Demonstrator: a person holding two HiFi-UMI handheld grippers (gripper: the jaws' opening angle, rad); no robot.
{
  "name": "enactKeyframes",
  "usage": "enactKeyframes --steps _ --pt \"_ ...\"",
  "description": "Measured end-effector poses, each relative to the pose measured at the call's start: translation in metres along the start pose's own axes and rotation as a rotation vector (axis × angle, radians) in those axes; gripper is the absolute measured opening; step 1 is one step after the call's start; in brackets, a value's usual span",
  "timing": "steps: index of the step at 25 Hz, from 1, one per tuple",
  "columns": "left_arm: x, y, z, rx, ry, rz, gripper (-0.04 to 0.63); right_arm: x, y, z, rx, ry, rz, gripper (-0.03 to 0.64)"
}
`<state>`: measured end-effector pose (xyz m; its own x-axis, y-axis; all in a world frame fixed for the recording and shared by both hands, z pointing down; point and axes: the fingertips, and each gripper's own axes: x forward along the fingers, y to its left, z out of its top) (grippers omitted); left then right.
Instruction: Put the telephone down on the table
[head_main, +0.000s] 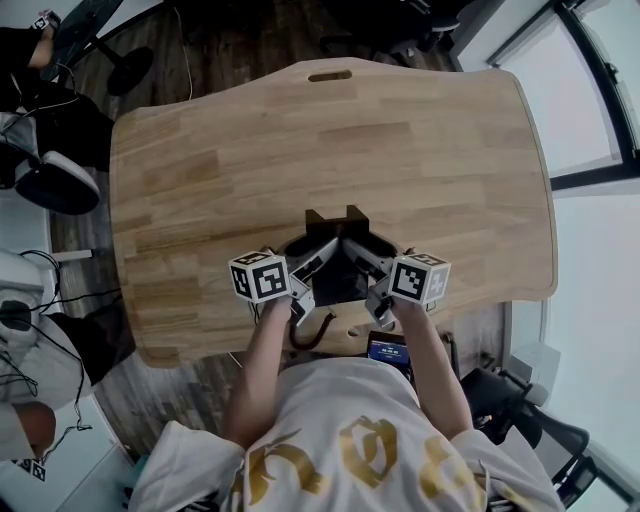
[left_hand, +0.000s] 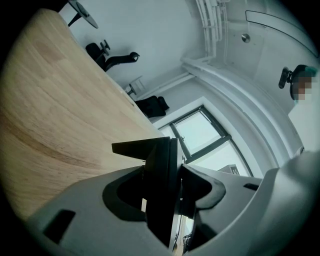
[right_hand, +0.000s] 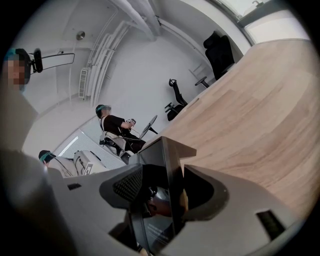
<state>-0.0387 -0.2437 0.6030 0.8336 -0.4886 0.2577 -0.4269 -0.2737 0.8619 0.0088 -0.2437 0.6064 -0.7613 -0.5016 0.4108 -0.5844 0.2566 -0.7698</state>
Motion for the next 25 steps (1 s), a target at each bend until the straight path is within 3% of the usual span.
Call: enactKeyframes --steps 25 --pt "0.026 0.036 0.012 -0.043 0.007 0.004 0.212 0.028 -0.034 0.012 0.029 0.033 -0.031 0.238"
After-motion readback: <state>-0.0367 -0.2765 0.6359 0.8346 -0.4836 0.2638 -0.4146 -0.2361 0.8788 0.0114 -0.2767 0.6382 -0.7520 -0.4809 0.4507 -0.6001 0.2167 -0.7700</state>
